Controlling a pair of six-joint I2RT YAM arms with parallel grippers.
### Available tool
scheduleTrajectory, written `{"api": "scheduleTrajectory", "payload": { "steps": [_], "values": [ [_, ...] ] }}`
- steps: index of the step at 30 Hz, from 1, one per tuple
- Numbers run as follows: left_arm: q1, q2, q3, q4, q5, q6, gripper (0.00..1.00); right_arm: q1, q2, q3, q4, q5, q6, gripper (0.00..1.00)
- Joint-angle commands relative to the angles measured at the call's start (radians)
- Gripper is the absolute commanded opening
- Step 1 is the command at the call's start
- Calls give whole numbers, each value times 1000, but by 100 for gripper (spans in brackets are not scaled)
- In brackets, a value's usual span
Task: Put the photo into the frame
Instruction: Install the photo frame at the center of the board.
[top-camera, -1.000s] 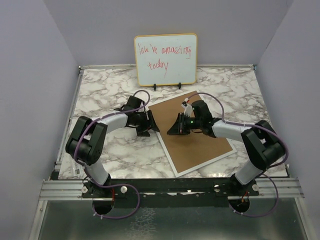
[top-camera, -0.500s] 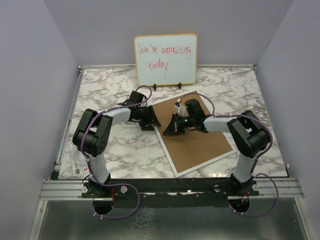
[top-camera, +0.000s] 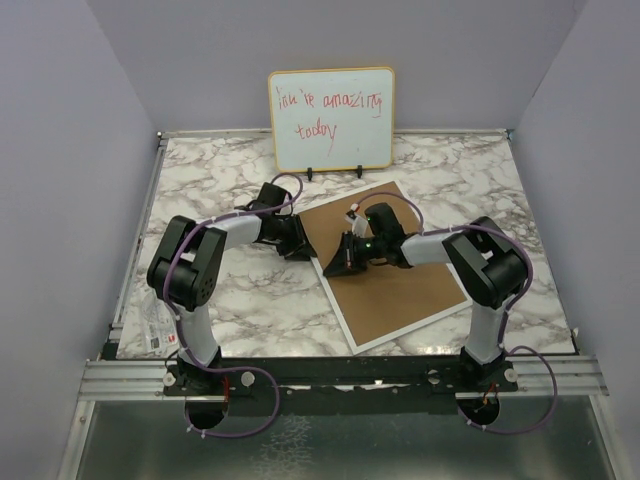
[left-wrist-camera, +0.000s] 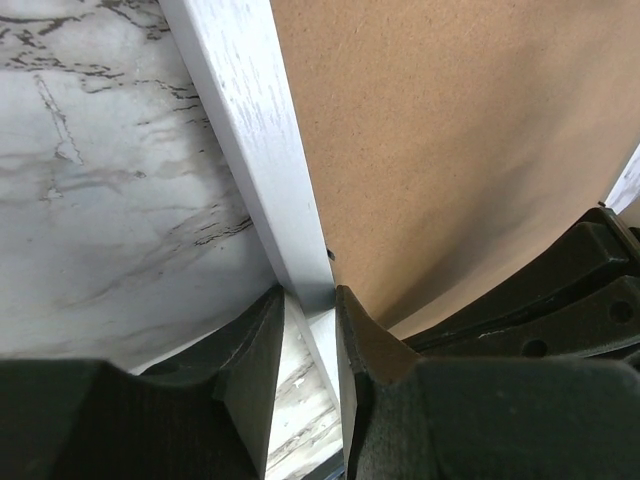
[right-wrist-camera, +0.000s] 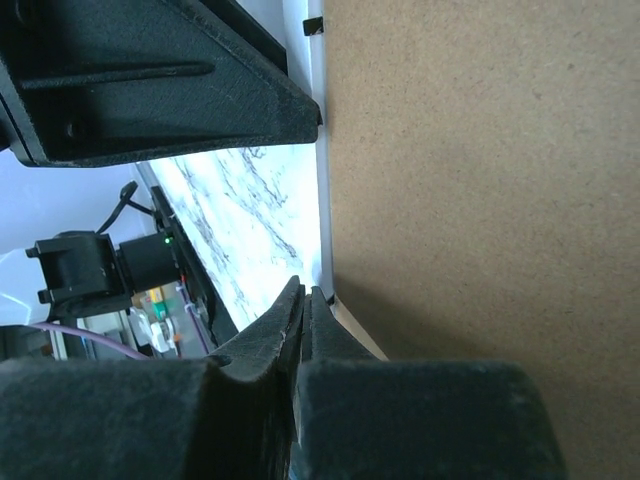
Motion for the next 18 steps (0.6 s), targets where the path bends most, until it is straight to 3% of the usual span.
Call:
{"api": "scheduleTrajectory", "payload": {
  "steps": [1,18],
  "values": [
    [-14,128,-72,-150,-234,95,30,5,24,-12,-6,6,-17,2],
    [-14,149,-73,-157,-243,102,29,4,-47,-85,136,-32,21,1]
  ]
}}
